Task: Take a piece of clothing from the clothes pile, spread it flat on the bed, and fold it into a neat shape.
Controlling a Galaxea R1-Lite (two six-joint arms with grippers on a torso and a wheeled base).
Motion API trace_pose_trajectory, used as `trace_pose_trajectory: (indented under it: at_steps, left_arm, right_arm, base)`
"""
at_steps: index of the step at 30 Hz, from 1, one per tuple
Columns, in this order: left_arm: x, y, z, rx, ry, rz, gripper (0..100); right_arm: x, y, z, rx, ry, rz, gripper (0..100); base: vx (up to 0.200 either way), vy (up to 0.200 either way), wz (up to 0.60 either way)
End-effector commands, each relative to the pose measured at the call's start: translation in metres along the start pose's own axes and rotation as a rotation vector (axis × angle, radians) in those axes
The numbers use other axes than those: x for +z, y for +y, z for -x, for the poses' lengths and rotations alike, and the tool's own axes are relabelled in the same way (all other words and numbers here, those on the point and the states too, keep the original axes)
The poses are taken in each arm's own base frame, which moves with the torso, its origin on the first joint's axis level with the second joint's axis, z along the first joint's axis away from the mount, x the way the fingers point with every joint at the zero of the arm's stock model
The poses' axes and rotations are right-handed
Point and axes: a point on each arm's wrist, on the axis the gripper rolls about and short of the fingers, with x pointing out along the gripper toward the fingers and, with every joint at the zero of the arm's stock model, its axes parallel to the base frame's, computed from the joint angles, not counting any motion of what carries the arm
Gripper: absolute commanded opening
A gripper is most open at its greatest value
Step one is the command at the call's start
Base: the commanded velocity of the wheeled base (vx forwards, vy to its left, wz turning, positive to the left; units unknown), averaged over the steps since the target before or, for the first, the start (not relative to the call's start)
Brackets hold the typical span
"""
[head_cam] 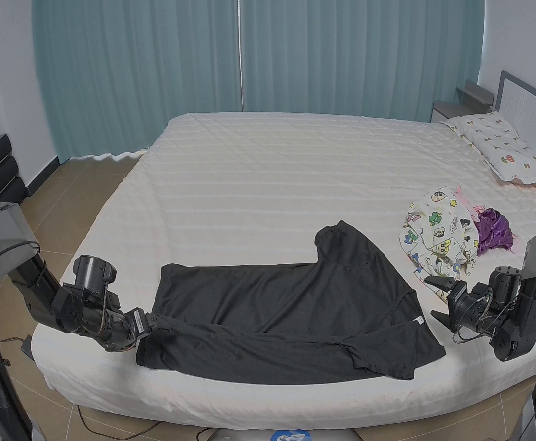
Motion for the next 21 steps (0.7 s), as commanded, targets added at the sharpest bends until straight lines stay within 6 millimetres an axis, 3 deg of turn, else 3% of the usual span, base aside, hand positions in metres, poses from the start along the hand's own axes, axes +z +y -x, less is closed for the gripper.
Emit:
trace_pose_trajectory:
  at_steps: [1,12,13,21]
  left_arm:
    - [-0.011,0.007,-0.002,0.012,0.037,-0.044,100]
    - [-0.020,0.016,-0.006,0.039,0.077,-0.108,100]
    - [-0.020,0.018,-0.007,0.045,0.081,-0.110,0]
    - [-0.026,0.026,-0.006,0.085,0.095,-0.108,0]
  right_arm:
    - [0.000,0.001,0.000,0.011,-0.005,0.007,100]
    - [0.000,0.000,0.000,0.010,-0.005,0.008,100]
    - [0.000,0.000,0.000,0.010,-0.005,0.008,100]
    - [0.000,-0.001,-0.001,0.007,-0.005,0.006,100]
  base:
    - [0.000,0.000,0.00]
    - [0.000,0.000,0.00]
    - [0.000,0.000,0.00]
    - [0.000,0.000,0.00]
